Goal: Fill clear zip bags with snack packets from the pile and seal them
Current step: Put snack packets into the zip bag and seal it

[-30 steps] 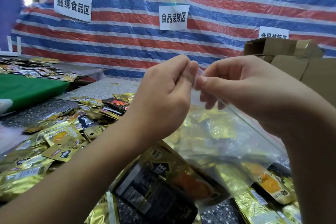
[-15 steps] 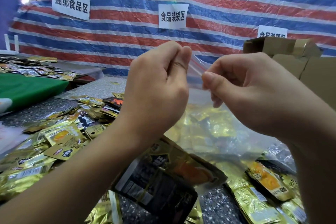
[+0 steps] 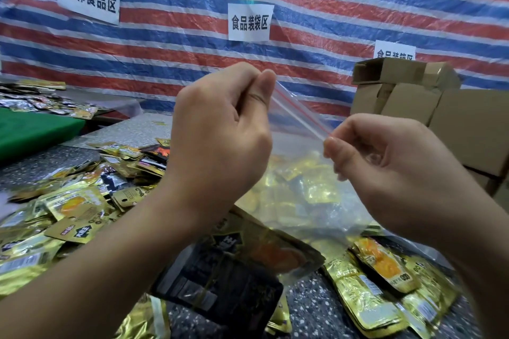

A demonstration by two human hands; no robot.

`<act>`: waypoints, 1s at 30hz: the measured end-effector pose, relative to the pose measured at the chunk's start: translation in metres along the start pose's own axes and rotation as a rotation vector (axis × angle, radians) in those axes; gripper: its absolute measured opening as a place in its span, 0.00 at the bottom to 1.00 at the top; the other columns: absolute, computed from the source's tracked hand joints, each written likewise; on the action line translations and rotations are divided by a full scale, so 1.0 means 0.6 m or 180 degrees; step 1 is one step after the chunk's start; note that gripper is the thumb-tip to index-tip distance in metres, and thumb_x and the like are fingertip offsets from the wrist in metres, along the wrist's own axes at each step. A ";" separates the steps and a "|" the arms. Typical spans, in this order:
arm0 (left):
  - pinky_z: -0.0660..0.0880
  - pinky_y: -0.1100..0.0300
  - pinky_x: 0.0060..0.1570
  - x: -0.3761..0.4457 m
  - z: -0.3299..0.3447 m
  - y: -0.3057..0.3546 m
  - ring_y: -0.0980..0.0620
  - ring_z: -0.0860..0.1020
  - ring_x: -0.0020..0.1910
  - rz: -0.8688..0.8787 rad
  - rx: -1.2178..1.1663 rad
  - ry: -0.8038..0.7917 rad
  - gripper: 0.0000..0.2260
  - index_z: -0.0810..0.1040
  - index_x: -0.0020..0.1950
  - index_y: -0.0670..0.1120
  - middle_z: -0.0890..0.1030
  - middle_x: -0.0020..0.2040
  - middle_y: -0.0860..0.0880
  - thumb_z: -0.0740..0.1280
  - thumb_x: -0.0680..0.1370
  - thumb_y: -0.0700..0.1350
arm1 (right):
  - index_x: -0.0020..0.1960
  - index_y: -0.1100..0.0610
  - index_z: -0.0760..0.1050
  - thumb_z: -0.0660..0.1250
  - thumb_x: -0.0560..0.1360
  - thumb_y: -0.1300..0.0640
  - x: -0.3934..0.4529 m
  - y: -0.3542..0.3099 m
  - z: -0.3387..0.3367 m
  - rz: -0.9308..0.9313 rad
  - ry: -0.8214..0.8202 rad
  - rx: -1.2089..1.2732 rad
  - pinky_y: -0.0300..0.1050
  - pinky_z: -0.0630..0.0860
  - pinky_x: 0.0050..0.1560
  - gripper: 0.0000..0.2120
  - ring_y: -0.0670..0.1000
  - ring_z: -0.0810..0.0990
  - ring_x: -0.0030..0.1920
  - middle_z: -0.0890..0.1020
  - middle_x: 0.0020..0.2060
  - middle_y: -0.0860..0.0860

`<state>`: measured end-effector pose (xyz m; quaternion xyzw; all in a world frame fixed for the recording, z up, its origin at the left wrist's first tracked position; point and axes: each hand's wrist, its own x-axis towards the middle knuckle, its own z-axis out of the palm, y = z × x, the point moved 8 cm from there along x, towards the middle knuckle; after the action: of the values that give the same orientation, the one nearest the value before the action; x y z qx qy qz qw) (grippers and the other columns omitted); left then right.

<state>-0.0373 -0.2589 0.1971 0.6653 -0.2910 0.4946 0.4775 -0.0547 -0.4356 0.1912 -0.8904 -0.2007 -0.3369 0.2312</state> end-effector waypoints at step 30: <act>0.60 0.63 0.30 -0.011 0.034 0.005 0.52 0.68 0.29 0.0081 0.0094 -0.0416 0.15 0.76 0.39 0.38 0.70 0.29 0.51 0.61 0.83 0.43 | 0.39 0.51 0.81 0.70 0.76 0.53 0.048 -0.035 0.024 0.0020 -0.0151 0.0805 0.56 0.81 0.43 0.07 0.50 0.83 0.35 0.84 0.33 0.48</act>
<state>-0.0345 -0.2793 0.1909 0.6994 -0.3227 0.4604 0.4412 -0.0383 -0.4050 0.2073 -0.8624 -0.2442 -0.2871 0.3379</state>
